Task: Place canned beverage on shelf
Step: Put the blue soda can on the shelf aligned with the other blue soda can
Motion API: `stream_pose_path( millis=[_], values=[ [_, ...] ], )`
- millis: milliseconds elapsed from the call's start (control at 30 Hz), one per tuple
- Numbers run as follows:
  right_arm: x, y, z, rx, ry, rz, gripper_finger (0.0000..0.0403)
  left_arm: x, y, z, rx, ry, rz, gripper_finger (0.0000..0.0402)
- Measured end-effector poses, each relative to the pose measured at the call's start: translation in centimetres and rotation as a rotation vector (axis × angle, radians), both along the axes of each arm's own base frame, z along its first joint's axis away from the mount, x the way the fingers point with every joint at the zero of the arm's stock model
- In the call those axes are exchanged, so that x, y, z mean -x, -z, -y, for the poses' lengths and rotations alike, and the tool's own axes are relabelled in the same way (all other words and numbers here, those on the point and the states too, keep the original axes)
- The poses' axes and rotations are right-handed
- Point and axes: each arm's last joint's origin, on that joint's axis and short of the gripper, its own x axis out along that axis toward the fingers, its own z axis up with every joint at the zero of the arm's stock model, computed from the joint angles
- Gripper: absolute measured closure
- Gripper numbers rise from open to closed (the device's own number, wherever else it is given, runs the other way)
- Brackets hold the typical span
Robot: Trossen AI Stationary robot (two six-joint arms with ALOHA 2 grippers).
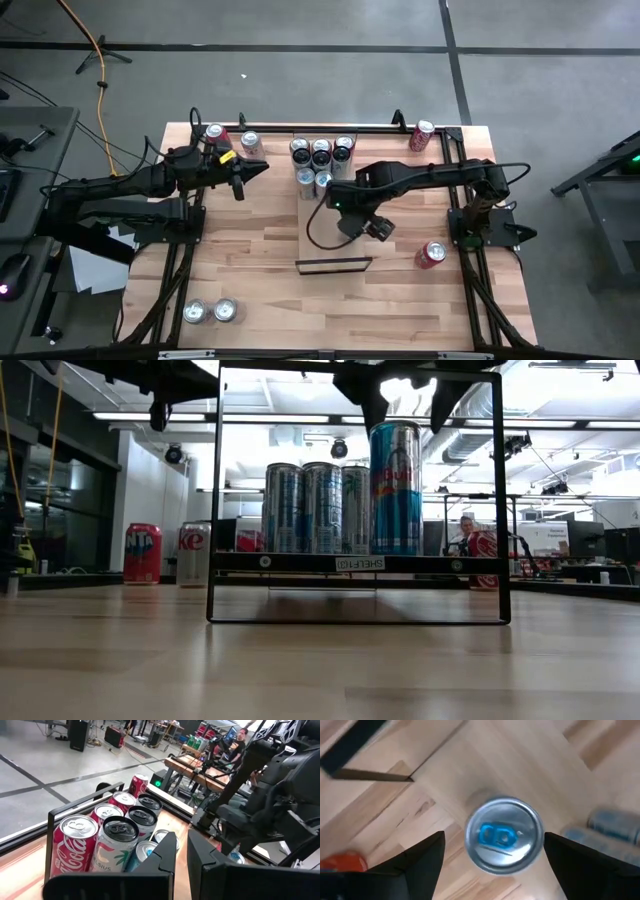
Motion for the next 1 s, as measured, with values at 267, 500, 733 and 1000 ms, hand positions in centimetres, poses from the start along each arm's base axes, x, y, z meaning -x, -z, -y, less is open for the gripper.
stream_pose_path(
  millis=[267,500,733,1000],
  values=[
    [-0.3,-0.1,-0.6,0.017,-0.204,0.059,0.0080,0.0,0.3,0.0,0.006,0.000,-0.026,0.0402],
    [-0.6,-0.1,-0.6,0.025,-0.247,0.084,0.0080,0.0,0.3,0.0,0.006,0.000,-0.026,0.0401],
    [-1.2,1.5,-0.6,0.035,-0.250,0.014,0.0080,0.0,0.3,0.0,0.008,0.000,-0.026,0.0402],
    [-1.3,1.8,-0.8,0.075,-0.246,0.005,0.0088,0.1,0.3,0.0,0.031,-0.002,-0.027,0.0401]
  ],
)
